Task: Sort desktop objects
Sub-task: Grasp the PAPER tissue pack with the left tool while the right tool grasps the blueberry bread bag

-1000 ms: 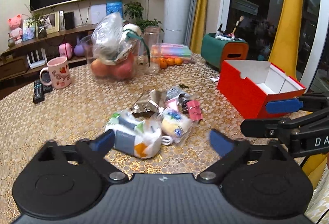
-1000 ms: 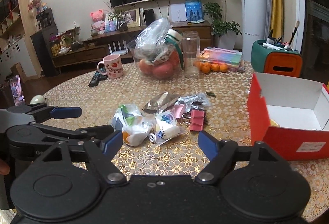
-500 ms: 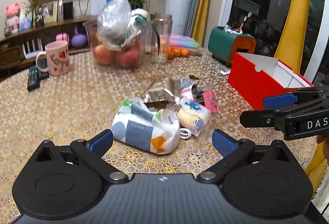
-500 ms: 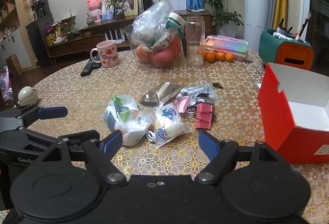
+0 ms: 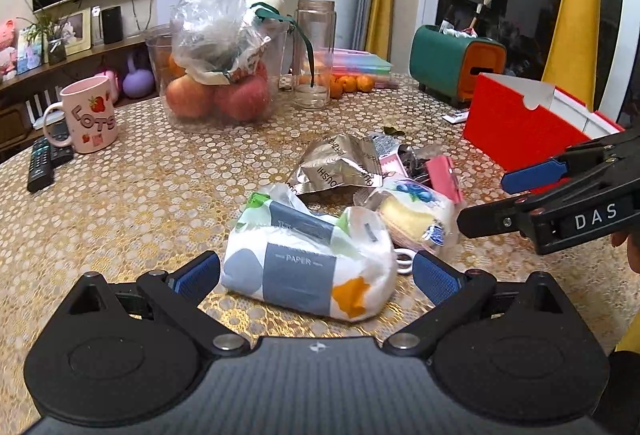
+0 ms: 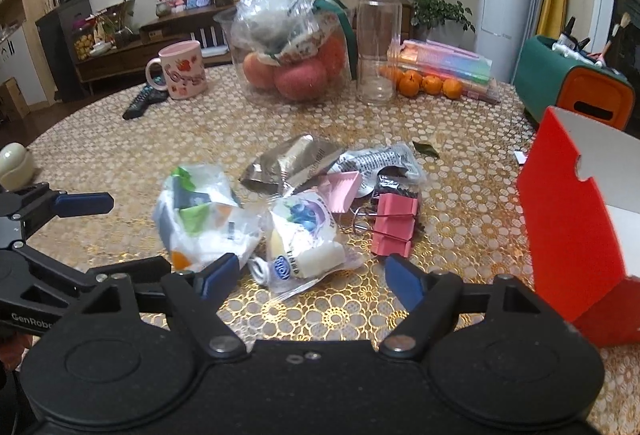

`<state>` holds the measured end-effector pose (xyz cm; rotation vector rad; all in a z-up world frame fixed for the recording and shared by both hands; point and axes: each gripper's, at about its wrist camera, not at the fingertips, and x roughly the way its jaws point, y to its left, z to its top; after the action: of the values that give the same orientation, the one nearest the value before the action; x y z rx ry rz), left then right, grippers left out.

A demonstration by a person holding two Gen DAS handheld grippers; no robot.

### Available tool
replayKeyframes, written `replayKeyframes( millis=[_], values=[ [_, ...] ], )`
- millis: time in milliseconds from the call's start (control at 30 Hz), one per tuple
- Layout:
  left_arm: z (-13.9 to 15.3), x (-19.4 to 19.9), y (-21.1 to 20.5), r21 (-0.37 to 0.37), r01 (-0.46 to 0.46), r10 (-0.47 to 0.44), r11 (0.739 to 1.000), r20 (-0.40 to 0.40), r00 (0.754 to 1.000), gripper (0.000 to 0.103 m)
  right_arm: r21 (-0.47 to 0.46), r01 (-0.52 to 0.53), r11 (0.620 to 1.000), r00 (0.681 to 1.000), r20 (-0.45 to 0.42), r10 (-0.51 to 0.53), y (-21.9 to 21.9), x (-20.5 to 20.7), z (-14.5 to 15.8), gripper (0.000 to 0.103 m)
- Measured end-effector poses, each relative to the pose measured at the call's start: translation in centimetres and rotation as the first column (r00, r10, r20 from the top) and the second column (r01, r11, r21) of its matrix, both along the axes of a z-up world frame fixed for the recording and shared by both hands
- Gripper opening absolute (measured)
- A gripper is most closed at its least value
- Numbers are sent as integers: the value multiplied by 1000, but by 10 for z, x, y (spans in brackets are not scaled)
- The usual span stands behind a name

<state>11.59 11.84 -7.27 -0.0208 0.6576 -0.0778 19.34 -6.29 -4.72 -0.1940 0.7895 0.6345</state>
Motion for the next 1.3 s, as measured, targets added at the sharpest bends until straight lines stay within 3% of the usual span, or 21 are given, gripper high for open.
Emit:
replayKeyframes(
  millis=[267,633,967,1300],
  values=[
    [-14,24,5,40,89,-88,995,-21,996,103,-17,-13,1000,999,-31,12,14,22,-18,79],
    [-26,38,15,-30,122,-123,992,-35,992,103,-45,-28,999,999,-48,25,27,37,-37,79],
    [-38,38,-3,109,163,-160,980,-39,986,103,-48,-23,999,998,-60,20,33,42,-46,78],
    [-38,36,-6,123,134,-131,983,-33,991,102,-44,-24,999,999,-46,22,34,38,-47,68]
  ],
)
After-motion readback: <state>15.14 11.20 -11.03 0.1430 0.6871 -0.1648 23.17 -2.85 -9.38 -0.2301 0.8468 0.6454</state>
